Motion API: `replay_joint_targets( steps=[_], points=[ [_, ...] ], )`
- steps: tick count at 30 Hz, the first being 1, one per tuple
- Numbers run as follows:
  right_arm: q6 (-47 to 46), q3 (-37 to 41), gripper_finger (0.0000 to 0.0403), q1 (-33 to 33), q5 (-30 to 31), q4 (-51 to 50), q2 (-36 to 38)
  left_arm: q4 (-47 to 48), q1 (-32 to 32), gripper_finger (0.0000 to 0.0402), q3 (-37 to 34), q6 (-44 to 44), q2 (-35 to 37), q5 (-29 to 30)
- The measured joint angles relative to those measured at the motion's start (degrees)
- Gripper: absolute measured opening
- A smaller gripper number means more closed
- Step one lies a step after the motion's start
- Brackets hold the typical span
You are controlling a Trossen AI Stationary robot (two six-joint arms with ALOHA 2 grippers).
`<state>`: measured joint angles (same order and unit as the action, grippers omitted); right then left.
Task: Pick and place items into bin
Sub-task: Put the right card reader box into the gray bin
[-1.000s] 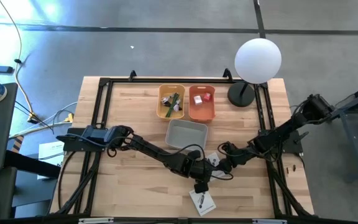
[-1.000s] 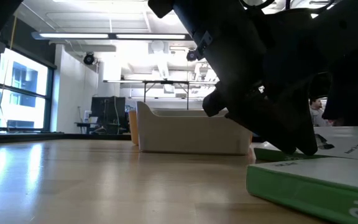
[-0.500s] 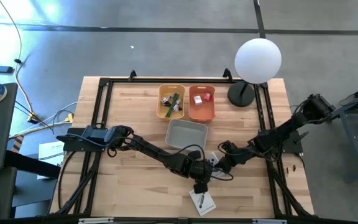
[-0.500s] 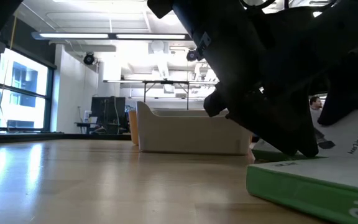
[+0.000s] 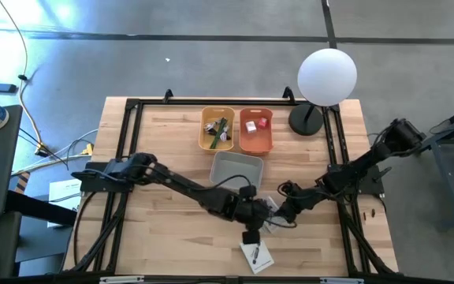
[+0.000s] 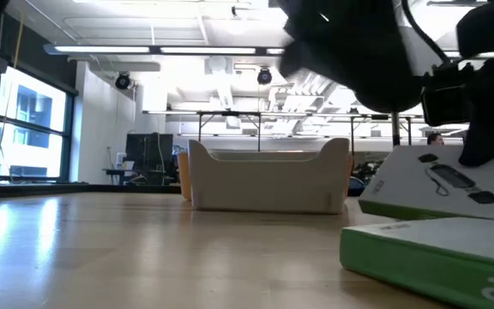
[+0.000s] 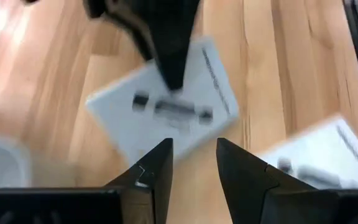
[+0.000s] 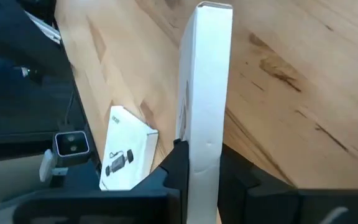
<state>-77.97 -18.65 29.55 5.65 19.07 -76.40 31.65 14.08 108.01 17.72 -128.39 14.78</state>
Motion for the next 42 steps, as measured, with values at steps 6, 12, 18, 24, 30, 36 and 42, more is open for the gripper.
replay_joint_targets(
  steps=[6,12,18,24,30,36,42],
  points=[
    [-0.6,0.2,0.0042,2.6,2.7,-1.7,3.6,13.0,3.9,0.0113,0.0,-1.4,6.9,9.6],
    [-0.5,0.2,0.0041,4.6,5.6,-2.6,8.8,22.1,7.3,0.0113,0.1,2.8,13.0,21.3],
    [1.9,-0.9,0.0038,4.2,7.8,-3.8,15.0,28.7,9.3,0.0113,0.0,7.7,15.8,27.3],
    [8.4,-6.3,0.004,0.4,7.9,-13.5,20.0,31.5,10.3,0.0113,0.0,10.6,15.8,28.3],
    [18.7,-16.1,0.0038,-7.5,5.5,-31.1,21.1,33.8,11.8,0.0113,0.0,14.6,15.7,29.9],
    [29.0,-22.4,0.0044,-16.9,0.5,-38.6,20.8,38.2,14.1,0.0113,0.0,22.9,15.7,31.0],
    [35.3,-23.3,0.0038,-23.8,-4.9,-37.9,20.0,39.7,19.6,0.0113,0.0,26.7,15.7,40.1]
  ],
)
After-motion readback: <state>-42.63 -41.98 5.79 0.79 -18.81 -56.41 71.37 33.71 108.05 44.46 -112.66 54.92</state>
